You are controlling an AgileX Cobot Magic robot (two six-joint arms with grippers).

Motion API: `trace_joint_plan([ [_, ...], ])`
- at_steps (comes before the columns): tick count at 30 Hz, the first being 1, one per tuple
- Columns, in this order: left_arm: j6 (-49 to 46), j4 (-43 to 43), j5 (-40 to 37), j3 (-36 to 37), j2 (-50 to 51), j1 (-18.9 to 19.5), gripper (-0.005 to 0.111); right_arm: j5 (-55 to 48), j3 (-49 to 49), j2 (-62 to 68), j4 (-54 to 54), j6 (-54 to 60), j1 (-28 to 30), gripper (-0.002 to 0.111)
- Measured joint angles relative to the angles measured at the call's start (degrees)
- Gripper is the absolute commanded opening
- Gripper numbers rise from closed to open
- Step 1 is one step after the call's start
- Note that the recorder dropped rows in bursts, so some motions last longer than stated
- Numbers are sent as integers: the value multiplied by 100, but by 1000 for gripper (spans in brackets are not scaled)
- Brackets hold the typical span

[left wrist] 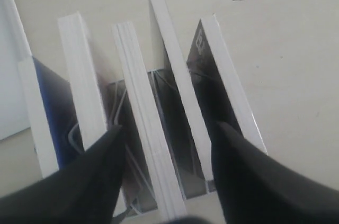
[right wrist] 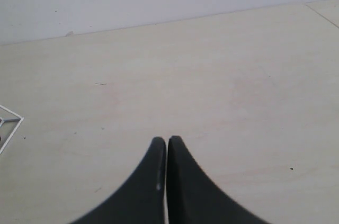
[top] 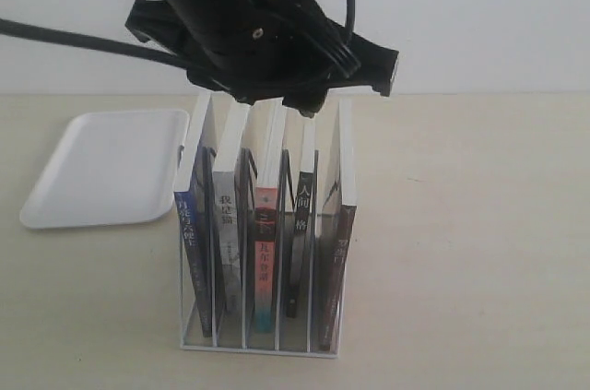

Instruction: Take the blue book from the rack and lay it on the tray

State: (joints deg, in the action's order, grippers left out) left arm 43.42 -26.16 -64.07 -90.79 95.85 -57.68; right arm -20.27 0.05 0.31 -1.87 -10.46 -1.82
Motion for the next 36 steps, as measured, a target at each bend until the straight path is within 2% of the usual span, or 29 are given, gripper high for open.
trace_joint_plan([
  [11,87,-44,37,0,190,0,48,0,0,0,0,0,0,0],
  [22,256,-24,-9,0,197,169,48,0,0,0,0,0,0,0],
  [29,255,-11,-9,0,373,169,31,0,0,0,0,0,0,0],
  [36,255,-11,-9,0,530,169,31,0,0,0,0,0,0,0],
])
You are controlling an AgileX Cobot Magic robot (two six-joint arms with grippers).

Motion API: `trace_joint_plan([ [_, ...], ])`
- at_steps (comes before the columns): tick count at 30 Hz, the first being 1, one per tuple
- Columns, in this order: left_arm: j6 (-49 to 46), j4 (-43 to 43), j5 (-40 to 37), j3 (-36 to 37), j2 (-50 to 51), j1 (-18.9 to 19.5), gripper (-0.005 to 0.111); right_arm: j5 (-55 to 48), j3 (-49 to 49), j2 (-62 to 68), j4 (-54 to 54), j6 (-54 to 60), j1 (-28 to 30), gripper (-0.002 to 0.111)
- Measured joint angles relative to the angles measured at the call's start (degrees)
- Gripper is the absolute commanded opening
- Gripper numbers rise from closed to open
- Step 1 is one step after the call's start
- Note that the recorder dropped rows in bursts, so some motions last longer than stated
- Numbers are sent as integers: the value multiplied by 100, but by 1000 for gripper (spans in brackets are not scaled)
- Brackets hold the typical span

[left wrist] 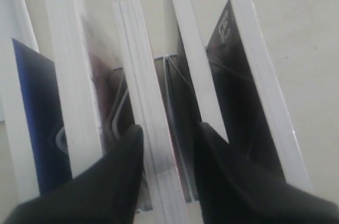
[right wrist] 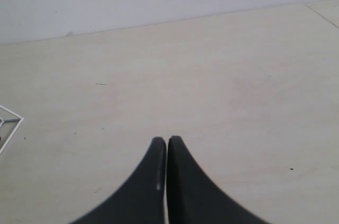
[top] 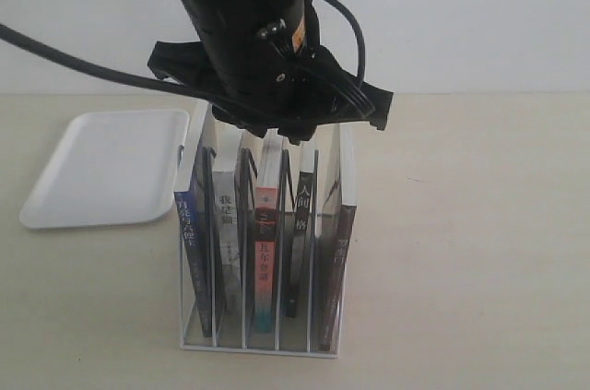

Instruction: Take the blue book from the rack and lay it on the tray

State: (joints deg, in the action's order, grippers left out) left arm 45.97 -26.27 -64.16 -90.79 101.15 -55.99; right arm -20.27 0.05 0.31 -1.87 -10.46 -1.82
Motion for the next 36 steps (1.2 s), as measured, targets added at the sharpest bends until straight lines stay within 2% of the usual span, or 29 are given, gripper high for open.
trace_joint_plan([
  [7,0,-26,-14,0,56,0,32,0,0,0,0,0,0,0],
  [14,0,-36,-14,0,56,0,43,0,0,0,0,0,0,0],
  [36,0,-36,-36,106,66,105,43,0,0,0,0,0,0,0],
])
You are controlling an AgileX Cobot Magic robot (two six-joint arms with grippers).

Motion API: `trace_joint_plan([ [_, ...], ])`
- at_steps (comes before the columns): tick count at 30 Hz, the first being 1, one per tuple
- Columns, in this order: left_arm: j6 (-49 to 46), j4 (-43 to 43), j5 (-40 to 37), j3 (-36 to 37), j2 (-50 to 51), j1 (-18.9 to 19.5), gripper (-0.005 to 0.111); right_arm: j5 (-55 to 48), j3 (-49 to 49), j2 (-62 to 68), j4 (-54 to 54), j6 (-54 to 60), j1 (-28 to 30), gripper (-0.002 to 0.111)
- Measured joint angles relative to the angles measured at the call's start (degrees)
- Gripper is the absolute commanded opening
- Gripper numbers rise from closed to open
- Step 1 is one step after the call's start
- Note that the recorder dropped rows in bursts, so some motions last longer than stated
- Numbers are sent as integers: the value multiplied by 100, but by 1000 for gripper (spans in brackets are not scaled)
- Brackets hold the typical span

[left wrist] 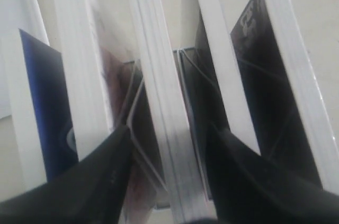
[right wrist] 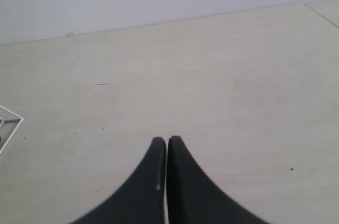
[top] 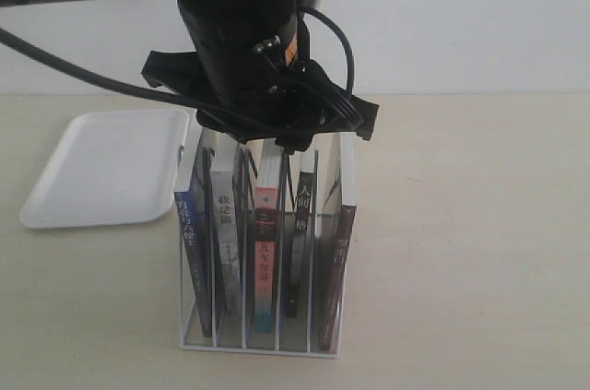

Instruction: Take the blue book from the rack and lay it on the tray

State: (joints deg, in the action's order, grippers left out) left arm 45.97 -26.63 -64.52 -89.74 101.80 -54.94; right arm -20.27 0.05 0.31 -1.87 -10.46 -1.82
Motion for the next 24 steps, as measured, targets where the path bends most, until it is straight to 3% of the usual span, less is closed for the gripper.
trace_joint_plan([
  [24,0,0,183,86,0,0,43,0,0,0,0,0,0,0],
])
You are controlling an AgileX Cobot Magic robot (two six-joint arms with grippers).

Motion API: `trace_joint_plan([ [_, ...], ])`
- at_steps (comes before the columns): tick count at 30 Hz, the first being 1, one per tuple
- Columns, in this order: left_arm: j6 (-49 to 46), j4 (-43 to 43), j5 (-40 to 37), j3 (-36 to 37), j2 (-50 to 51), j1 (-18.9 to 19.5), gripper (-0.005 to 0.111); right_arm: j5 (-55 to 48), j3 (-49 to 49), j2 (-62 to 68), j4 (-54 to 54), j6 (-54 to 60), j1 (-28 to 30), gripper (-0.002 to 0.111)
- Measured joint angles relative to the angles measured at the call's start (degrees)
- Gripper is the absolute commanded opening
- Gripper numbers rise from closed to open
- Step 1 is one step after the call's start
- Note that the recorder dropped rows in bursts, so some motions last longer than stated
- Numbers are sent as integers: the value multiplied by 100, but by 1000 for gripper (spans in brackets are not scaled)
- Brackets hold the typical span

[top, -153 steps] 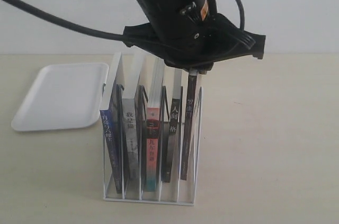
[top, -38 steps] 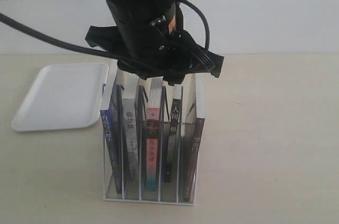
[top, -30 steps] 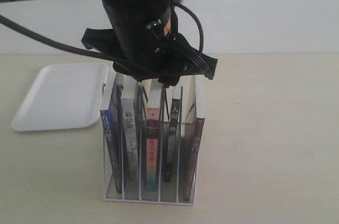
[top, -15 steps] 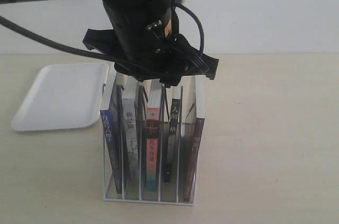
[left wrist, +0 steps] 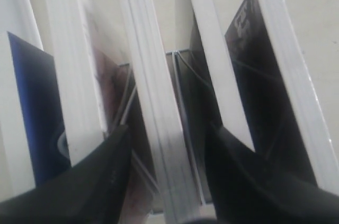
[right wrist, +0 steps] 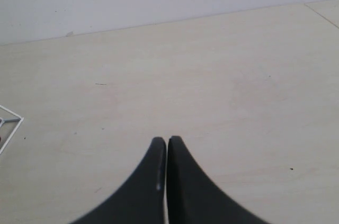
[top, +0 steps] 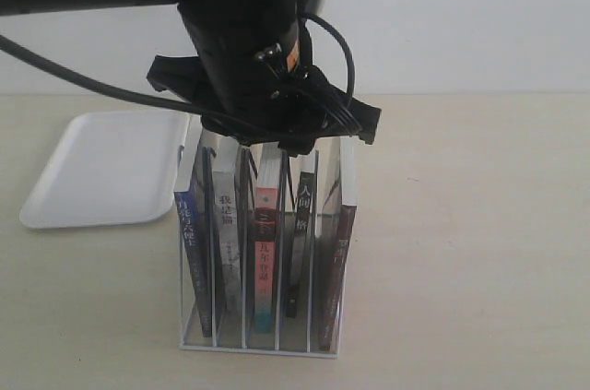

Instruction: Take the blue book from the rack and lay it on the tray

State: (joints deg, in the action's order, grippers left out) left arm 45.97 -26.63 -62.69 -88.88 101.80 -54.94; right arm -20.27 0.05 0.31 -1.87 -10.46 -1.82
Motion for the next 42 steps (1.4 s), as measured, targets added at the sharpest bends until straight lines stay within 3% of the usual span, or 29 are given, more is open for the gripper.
trace_joint_plan([
  [39,0,-87,144,228,75,0,41,0,0,0,0,0,0,0],
  [42,0,-110,163,228,75,0,33,0,0,0,0,0,0,0],
])
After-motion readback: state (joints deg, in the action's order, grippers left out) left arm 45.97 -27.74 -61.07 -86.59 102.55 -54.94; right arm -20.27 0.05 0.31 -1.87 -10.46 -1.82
